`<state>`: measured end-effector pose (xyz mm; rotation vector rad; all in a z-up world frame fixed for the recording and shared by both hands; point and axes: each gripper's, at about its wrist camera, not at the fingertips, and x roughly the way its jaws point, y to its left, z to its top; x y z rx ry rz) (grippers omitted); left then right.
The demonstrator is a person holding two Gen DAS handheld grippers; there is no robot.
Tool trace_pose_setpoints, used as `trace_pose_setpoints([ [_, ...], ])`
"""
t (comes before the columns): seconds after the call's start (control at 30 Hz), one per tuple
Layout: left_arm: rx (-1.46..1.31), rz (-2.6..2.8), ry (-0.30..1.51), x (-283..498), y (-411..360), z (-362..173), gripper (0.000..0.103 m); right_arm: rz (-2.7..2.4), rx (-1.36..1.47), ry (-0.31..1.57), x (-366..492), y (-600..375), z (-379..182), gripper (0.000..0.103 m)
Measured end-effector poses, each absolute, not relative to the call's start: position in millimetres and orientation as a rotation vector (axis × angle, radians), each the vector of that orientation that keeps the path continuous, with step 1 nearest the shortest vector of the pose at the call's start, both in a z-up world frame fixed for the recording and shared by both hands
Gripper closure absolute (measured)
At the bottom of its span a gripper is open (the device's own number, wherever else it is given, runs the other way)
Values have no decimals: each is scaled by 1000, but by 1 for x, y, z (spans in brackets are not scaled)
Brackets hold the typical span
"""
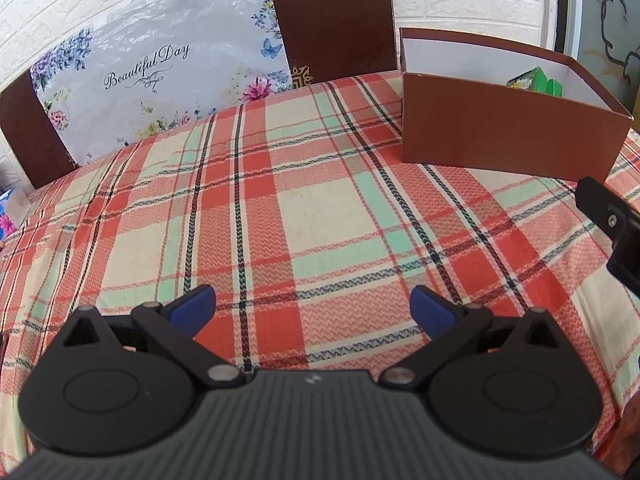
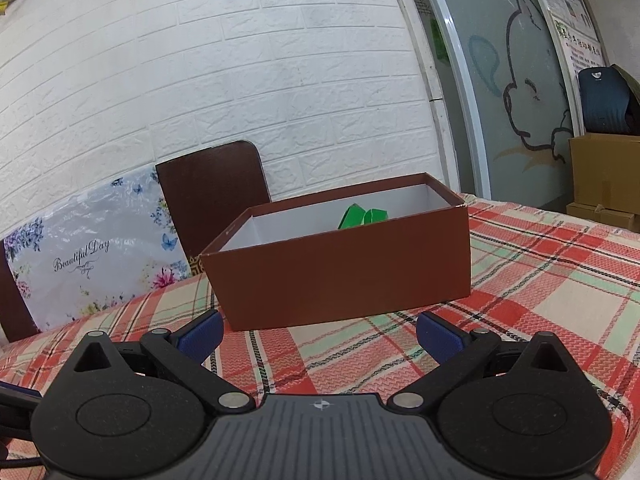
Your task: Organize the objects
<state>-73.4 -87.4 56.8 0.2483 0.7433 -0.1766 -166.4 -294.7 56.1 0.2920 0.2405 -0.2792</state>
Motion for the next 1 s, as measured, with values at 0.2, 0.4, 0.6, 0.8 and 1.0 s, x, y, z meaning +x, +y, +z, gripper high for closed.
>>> trace_pose_setpoints([
  [0.2, 234, -168, 739, -71, -80, 58, 0, -270, 262, 224, -162, -290, 61, 1],
  [0.4, 217, -158, 752, -66, -74, 56, 0, -253, 236, 244, -157, -283, 59, 1],
  [0.6, 223, -168, 754, -67, -76, 56, 0, -259, 236, 240, -157, -284, 60, 1],
  [0.8, 222, -169, 753, -67, -76, 56, 0, -261, 237, 234, -158, -282, 60, 1],
  [1.0, 220, -171, 760, -67, -77, 56, 0, -261, 241, 237, -158, -280, 60, 1],
])
